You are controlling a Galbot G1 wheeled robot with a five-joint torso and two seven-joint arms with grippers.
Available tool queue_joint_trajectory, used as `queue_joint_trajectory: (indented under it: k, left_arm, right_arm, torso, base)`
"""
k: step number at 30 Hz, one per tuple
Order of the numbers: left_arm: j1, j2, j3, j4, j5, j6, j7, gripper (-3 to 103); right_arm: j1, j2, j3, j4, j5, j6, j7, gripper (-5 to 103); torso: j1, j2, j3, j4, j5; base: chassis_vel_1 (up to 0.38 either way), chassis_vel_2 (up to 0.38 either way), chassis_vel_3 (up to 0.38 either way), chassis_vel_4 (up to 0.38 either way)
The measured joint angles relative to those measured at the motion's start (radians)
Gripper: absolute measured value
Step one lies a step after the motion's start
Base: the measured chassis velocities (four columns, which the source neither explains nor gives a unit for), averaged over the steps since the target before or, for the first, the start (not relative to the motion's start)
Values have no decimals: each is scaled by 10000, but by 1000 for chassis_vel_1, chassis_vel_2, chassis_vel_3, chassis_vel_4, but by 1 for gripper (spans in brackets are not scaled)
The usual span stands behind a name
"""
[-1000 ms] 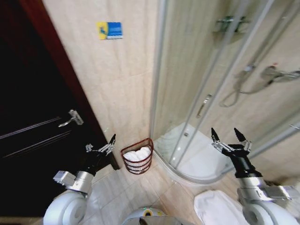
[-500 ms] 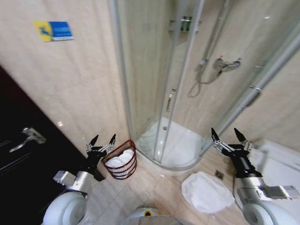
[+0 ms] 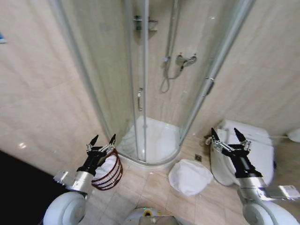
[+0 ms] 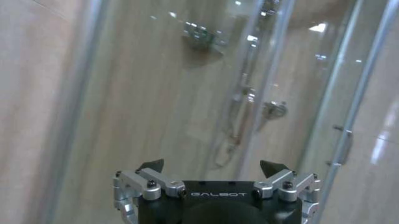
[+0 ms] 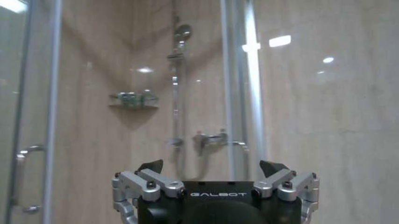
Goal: Discard the used towel into the hamper.
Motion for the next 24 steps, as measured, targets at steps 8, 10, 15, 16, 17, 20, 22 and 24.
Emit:
queue_joint_trajectory:
  k: [8,10,15,16,17,20,22,24]
  left_arm:
    - [0,0,0,0,0,0,0,100]
    - [0,0,0,0,0,0,0,100]
    - [0,0,0,0,0,0,0,100]
    - [1,0,0,0,0,0,0,100]
    - [1,0,0,0,0,0,0,100]
    - [0,0,0,0,0,0,0,100]
    - [0,0,0,0,0,0,0,100]
    - [0,0,0,0,0,0,0,100]
  right_arm:
    - [0,0,0,0,0,0,0,100]
    - [0,0,0,0,0,0,0,100]
    - [0,0,0,0,0,0,0,100]
    - [0,0,0,0,0,0,0,100]
    - [0,0,0,0,0,0,0,100]
    - [0,0,0,0,0,0,0,100]
    - [0,0,0,0,0,0,0,100]
    - [0,0,0,0,0,0,0,100]
  torso:
    - [0,0,0,-1,2]
    - [0,0,0,0,1]
    - [0,0,0,3,1]
    - [0,0,0,4,1]
    - [0,0,0,4,1]
    - [0,0,0,2,1]
    - [0,0,0,2,1]
    - [-1,0,0,2,1]
  base:
    - [-89,-100,-79,-71]
    - [0,0,0,0]
    - [0,0,0,0]
    - [0,0,0,0]
    - [0,0,0,0]
    - [-16,-21,-19,-36]
    - [-12,-15,-14,-27]
    - [-29,-22,-30,-27]
